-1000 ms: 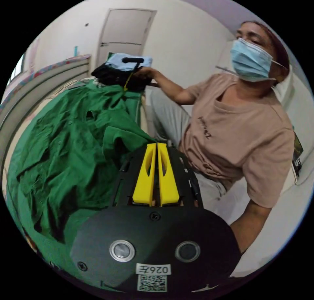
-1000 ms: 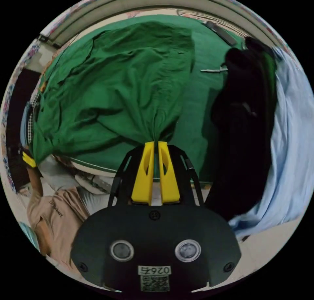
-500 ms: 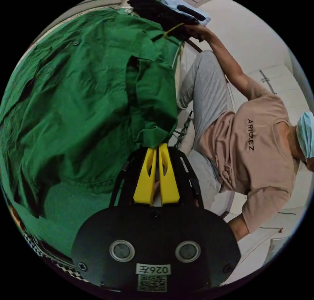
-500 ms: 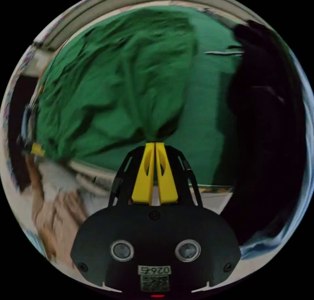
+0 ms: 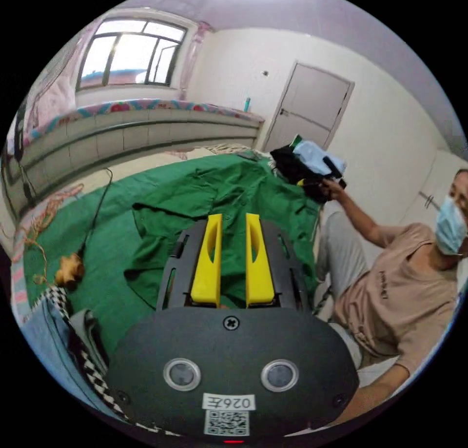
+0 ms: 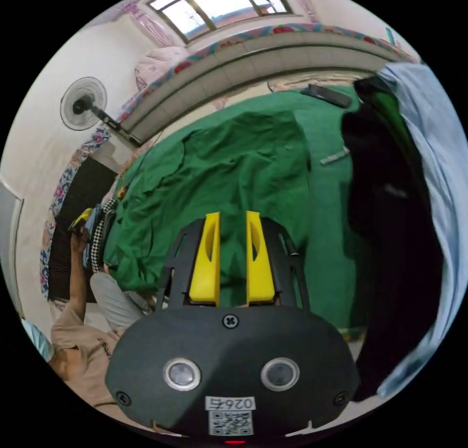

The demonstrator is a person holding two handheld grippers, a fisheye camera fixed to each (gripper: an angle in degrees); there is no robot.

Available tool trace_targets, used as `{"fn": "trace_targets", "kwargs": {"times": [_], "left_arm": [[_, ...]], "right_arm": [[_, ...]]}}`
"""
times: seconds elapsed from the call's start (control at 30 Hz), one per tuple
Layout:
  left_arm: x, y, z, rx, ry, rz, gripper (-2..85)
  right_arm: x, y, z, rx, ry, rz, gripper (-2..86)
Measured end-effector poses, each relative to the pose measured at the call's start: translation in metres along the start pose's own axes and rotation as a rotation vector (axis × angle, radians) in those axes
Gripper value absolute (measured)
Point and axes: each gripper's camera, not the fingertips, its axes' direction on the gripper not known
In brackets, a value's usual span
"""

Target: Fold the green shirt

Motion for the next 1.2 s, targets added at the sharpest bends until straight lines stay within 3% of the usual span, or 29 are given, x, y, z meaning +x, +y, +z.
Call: {"fn": "trace_targets", "kwargs": {"times": [0.23, 0.37, 0.47, 0.53, 0.57, 0.67, 0.7, 0.77, 0.8, 0.83, 0.9, 0.97, 1.03, 1.13, 1.2], "left_arm": [[-0.028, -0.099, 0.172, -0.396, -0.173, 0.153, 13.3], [-0.074, -0.113, 0.239, -0.622, -0.191, 0.098, 9.4], [-0.099, -0.127, 0.235, -0.617, -0.073, 0.109, 0.5], [-0.122, -0.135, 0.221, -0.597, 0.073, 0.087, -0.4], [-0.128, -0.137, 0.216, -0.584, 0.114, 0.089, -0.5], [-0.154, -0.156, 0.191, -0.543, 0.321, 0.120, -0.4], [-0.174, -0.173, 0.178, -0.478, 0.295, 0.096, -0.2], [-0.226, -0.206, 0.138, -0.199, 0.063, -0.110, 0.8], [-0.264, -0.212, 0.101, 0.068, -0.037, -0.322, 5.2], [-0.292, -0.201, 0.070, 0.317, -0.003, -0.475, 8.5], [-0.313, -0.176, 0.053, 0.527, 0.106, -0.579, 11.1], [-0.313, -0.164, 0.058, 0.389, 0.093, -0.552, 12.1], [-0.289, -0.138, 0.078, 0.094, -0.057, -0.461, 14.2], [-0.255, -0.090, 0.092, -0.077, -0.159, -0.403, 21.2], [-0.242, -0.073, 0.099, -0.167, -0.209, -0.367, 24.3]], "right_arm": [[-0.132, -0.112, 0.081, -0.052, -0.148, -0.302, 7.4], [-0.200, -0.166, 0.156, -0.073, -0.089, -0.384, 9.6], [-0.223, -0.204, 0.225, -0.205, 0.007, -0.368, 7.9], [-0.231, -0.221, 0.253, -0.348, 0.011, -0.356, 2.8], [-0.243, -0.229, 0.247, -0.358, 0.036, -0.461, 0.5], [-0.267, -0.257, 0.230, -0.544, -0.246, -0.554, 0.0], [-0.273, -0.267, 0.222, -0.510, -0.274, -0.561, 0.5], [-0.285, -0.321, 0.171, -0.105, -0.311, -0.528, 4.8], [-0.283, -0.334, 0.158, -0.011, -0.272, -0.479, 6.5], [-0.275, -0.351, 0.134, 0.134, -0.214, -0.381, 7.8], [-0.258, -0.356, 0.106, 0.229, -0.235, -0.318, 9.4], [-0.226, -0.339, 0.084, 0.179, -0.188, -0.329, 11.5], [-0.192, -0.309, 0.076, 0.100, -0.005, -0.316, 12.1], [-0.117, -0.244, 0.059, 0.039, 0.248, -0.217, 12.3], [-0.075, -0.211, 0.044, 0.037, 0.276, -0.122, 12.1]]}}
